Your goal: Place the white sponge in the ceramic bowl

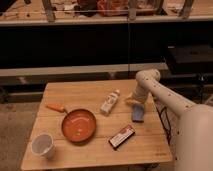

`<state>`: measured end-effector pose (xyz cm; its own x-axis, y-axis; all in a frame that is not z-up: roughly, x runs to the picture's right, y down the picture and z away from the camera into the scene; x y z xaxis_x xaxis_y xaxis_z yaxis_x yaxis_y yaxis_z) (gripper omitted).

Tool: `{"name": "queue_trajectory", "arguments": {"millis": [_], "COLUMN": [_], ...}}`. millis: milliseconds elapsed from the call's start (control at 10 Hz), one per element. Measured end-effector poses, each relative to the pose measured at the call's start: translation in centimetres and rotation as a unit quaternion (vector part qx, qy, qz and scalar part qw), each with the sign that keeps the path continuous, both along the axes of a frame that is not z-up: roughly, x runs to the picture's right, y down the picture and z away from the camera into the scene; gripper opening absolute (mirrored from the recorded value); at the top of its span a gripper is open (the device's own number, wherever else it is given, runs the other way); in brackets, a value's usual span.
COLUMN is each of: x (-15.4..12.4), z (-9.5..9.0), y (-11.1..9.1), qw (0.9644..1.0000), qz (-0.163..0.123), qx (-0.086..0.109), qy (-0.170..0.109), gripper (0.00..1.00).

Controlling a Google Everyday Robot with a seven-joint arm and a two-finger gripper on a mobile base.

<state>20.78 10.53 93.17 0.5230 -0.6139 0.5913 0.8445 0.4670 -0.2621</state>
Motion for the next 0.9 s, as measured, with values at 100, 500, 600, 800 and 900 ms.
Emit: {"name": "queue_trajectory", "arguments": {"millis": [100, 500, 600, 800, 900], "x": [0.0, 0.9, 1.2, 1.3, 1.1], "z": [0.0, -1.3, -2.1, -3.3, -3.6], "y": [0.0, 1.3, 2.1, 3.0, 3.3], "qw": [1.0000, 0.9980, 0.9947, 0.9868, 0.9843], "qz": [0.000, -0.041, -0.070, -0.115, -0.132], "qx": [0.000, 0.013, 0.020, 0.030, 0.029], "qy": [0.000, -0.046, -0.073, -0.109, -0.114], "gripper": [0.80, 0.80, 0.80, 0.80, 0.80]}}
